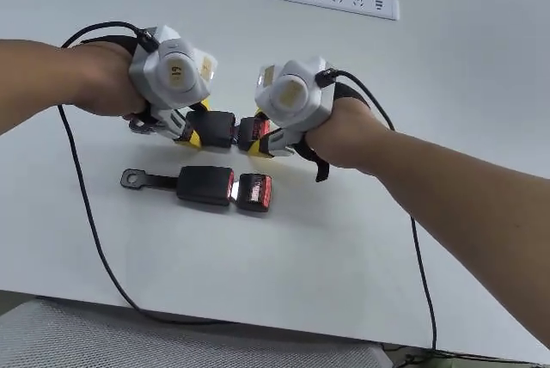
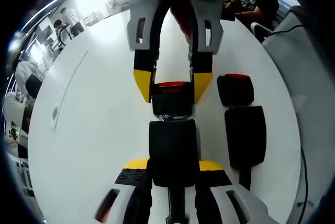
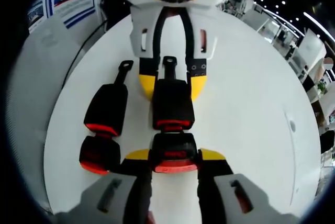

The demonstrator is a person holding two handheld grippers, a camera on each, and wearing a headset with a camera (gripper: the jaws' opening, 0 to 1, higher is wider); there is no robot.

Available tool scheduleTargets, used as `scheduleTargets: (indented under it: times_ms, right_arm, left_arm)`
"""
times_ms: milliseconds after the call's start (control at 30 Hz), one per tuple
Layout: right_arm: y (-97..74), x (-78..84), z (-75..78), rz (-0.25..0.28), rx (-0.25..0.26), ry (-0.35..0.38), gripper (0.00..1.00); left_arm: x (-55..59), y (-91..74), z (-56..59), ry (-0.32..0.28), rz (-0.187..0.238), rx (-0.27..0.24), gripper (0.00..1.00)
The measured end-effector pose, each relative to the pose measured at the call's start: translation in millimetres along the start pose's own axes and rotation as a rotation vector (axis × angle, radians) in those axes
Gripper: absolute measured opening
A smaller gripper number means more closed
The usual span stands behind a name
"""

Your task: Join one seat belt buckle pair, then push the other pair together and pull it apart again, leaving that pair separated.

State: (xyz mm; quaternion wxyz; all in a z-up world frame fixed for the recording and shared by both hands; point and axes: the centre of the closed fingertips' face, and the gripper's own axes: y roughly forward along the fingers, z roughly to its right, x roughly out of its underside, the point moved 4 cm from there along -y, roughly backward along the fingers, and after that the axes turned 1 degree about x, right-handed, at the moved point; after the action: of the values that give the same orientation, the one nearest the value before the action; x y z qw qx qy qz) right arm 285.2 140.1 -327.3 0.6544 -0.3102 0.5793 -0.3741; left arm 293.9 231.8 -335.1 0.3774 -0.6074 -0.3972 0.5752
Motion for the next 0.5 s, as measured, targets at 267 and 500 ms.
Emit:
scheduleTargets:
  times_ms: [267, 500]
  right_arm:
    - [-0.4, 2.1, 0.8, 0.001, -0.004, -0.005, 0.32]
    - [-1.4, 2.7, 1.6, -0.004, -0.007, -0.02, 0.33]
  left_arm:
    - [0.2, 0.0, 0.6, 0.002, 0.005, -0.006, 0.31]
    - [-0.3, 0.0, 1.1, 0.004, -0.006, -0.007, 0.31]
